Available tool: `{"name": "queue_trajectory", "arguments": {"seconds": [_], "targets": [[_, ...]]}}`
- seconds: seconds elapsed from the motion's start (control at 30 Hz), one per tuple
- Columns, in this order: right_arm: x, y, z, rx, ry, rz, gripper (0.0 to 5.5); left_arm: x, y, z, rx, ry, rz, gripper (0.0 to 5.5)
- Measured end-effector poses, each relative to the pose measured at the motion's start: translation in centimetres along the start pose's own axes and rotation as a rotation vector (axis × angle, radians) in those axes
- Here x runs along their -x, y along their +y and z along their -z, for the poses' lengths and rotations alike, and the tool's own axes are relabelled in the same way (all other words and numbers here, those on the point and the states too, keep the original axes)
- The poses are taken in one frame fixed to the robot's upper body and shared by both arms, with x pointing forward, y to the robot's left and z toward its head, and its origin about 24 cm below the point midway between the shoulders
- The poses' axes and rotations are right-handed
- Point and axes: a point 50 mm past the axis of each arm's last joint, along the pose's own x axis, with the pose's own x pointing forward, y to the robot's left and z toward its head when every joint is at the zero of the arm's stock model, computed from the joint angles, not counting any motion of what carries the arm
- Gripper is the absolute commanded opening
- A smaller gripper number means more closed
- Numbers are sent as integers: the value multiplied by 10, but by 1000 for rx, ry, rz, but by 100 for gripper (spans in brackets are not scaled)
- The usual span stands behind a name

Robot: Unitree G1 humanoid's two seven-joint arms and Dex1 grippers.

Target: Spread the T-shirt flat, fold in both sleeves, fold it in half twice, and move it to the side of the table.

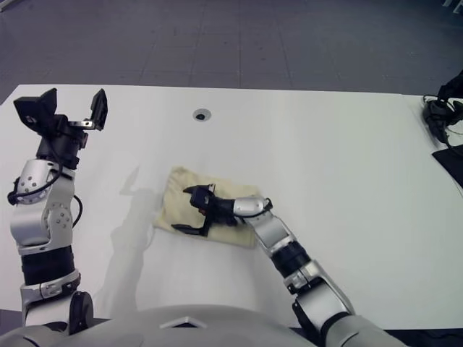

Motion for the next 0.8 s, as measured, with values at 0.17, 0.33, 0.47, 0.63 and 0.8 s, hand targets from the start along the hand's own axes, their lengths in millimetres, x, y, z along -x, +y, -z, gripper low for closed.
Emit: {"name": "queue_trajectory", "arguments": {"seconds": [0.17, 0.33, 0.47, 0.63, 0.8], "targets": [[10, -11, 1, 6, 31, 19, 540, 1, -1, 2, -3, -2, 7, 537], [56, -58, 15, -41, 41, 247, 540, 9, 1, 9, -6, 16, -2, 537], [106, -95, 37, -173, 44, 575, 540, 16, 3, 14, -10, 38, -12, 537], [178, -110, 78, -352, 17, 1114, 540, 27, 7, 18, -21, 54, -26, 537], [217, -110, 98, -451, 26, 1465, 540, 38, 15, 19, -36, 61, -41, 537]]}}
